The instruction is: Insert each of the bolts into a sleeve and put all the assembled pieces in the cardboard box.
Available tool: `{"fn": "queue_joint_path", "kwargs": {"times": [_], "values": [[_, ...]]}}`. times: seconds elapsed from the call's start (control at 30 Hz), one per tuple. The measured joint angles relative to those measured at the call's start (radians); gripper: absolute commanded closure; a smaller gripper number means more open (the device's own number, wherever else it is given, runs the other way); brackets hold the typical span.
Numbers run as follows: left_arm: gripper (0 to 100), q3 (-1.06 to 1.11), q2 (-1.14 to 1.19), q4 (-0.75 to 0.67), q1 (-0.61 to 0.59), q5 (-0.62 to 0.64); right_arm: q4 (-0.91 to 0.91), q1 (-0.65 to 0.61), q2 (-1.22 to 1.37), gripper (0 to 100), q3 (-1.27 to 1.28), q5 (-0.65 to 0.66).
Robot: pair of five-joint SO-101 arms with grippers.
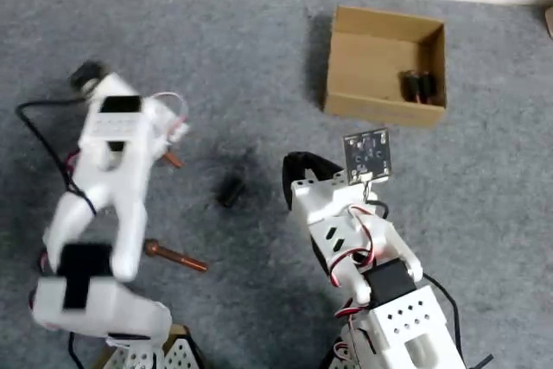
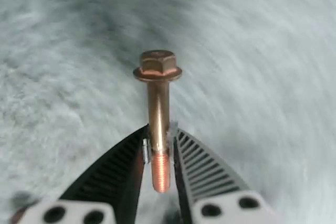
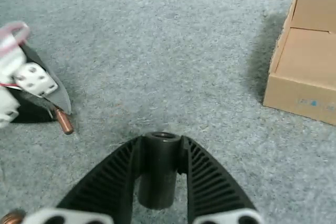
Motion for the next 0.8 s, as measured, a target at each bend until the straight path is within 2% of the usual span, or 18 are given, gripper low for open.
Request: {"fn": "queue_joint_path", "kwargs": {"times": [0.13,0.33,0.53,0.63,0.8], "values": [[99,0.146,-0.204,0.014,0.146,-0.166,0.0,0.0,0.0,99.4,0.0,0.0],[99,0.341,-0.548,-0.034,0.155,-0.345,-0.049,-0.003,-0.006,99.4,0.063,0.08],[99,0.474,-0.936,-0.037,0.155,-0.407,-0.181,-0.049,-0.006,99.4,0.172,0.15],[99,0.555,-1.122,-0.044,0.167,-0.499,-0.206,-0.066,-0.006,99.4,0.192,0.173],[99,0.74,-1.387,-0.18,0.235,-0.511,-0.213,-0.098,-0.006,99.4,0.193,0.181]]}}
